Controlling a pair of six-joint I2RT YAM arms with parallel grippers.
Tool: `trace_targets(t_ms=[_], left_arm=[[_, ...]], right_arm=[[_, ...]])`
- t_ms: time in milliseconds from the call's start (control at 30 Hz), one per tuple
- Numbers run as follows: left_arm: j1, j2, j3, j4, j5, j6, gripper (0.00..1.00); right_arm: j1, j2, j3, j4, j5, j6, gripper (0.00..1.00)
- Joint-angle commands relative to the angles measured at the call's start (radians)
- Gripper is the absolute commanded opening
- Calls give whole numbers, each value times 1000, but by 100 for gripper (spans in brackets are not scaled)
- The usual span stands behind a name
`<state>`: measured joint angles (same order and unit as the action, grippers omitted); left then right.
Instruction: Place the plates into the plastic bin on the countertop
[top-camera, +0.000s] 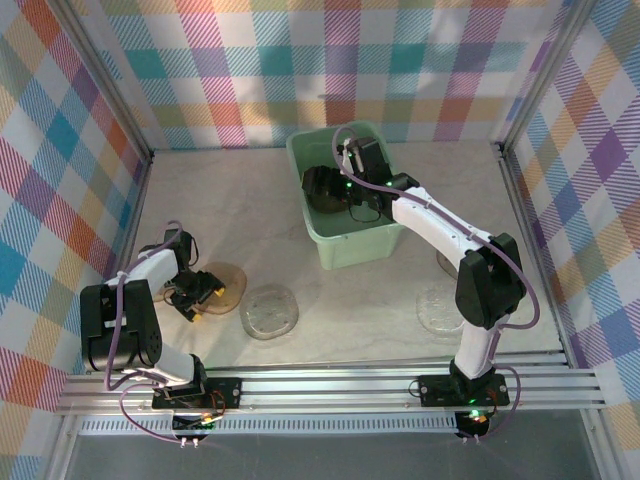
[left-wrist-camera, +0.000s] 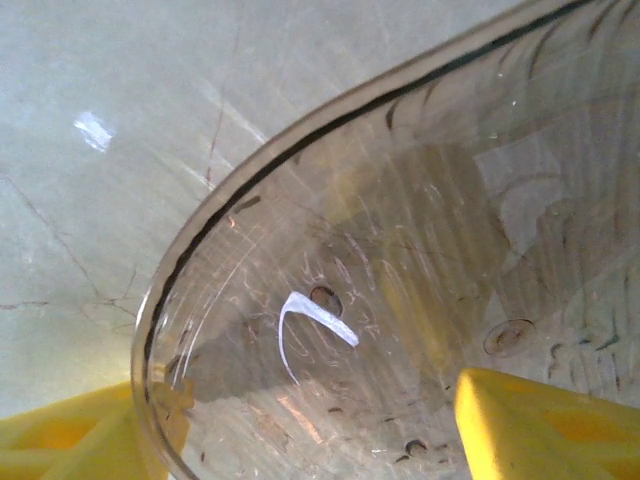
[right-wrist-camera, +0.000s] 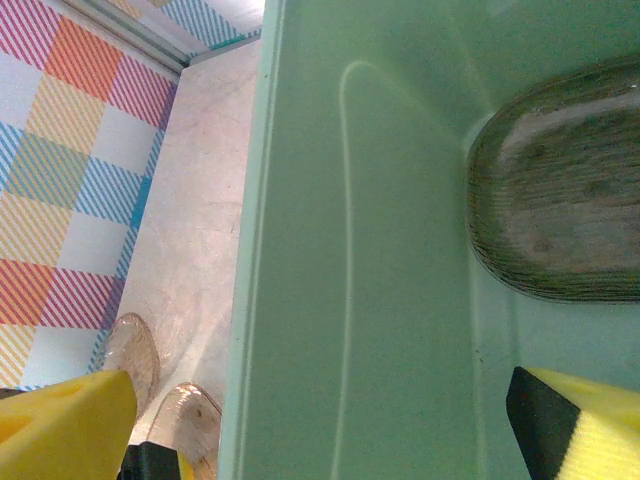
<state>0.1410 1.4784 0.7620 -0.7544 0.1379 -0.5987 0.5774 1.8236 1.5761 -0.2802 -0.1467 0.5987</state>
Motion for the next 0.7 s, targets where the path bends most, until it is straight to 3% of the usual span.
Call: trace_targets(t_ms=[0,667], left_arm=[[8,15,-6,38,40,25,67],[9,-44,-44,11,19,45,37]], right_arm=[[8,-27,-8,8,1,22,96],[16,1,12,-3,-7,39,96]])
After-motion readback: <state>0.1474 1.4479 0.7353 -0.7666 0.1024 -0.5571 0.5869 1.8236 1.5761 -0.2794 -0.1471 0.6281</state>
